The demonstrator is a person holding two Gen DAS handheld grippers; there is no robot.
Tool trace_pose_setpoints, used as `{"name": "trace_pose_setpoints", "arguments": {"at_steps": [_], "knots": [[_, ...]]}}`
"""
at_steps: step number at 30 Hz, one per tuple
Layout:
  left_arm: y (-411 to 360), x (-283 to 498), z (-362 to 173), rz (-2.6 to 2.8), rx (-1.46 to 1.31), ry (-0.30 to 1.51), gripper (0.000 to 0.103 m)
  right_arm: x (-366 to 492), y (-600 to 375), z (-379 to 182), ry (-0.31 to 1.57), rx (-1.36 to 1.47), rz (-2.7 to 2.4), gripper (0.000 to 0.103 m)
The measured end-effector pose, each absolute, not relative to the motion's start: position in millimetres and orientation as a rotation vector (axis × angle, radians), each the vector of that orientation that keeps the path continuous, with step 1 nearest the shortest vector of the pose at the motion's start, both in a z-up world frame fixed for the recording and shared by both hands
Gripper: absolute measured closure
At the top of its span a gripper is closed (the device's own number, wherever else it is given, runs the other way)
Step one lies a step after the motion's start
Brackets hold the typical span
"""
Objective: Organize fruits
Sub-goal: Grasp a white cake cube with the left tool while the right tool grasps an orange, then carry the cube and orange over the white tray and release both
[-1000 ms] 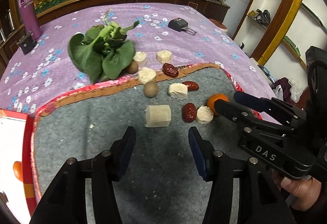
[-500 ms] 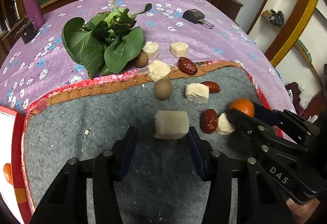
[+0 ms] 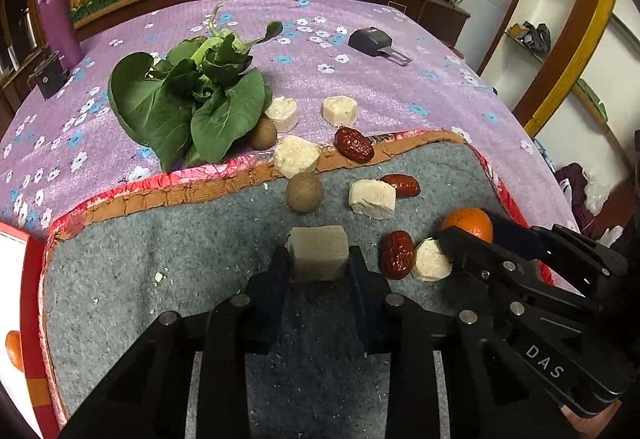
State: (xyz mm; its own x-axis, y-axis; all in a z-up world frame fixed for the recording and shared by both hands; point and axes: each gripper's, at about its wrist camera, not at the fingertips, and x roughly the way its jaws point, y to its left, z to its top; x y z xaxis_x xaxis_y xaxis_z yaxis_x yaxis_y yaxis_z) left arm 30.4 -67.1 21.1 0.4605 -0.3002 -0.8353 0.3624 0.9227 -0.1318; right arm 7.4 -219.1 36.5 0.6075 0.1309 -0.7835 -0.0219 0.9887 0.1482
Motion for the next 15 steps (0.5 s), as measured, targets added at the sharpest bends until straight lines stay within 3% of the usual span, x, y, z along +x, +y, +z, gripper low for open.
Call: {"name": "trace_pose_setpoints", "arguments": {"at_steps": [15], "knots": [[-33.1,4.5,59.7,-0.383,0.022,0.947,0.075,-10.5,-216.6,60.9,0.871,0.161,0.107,0.067]]}}
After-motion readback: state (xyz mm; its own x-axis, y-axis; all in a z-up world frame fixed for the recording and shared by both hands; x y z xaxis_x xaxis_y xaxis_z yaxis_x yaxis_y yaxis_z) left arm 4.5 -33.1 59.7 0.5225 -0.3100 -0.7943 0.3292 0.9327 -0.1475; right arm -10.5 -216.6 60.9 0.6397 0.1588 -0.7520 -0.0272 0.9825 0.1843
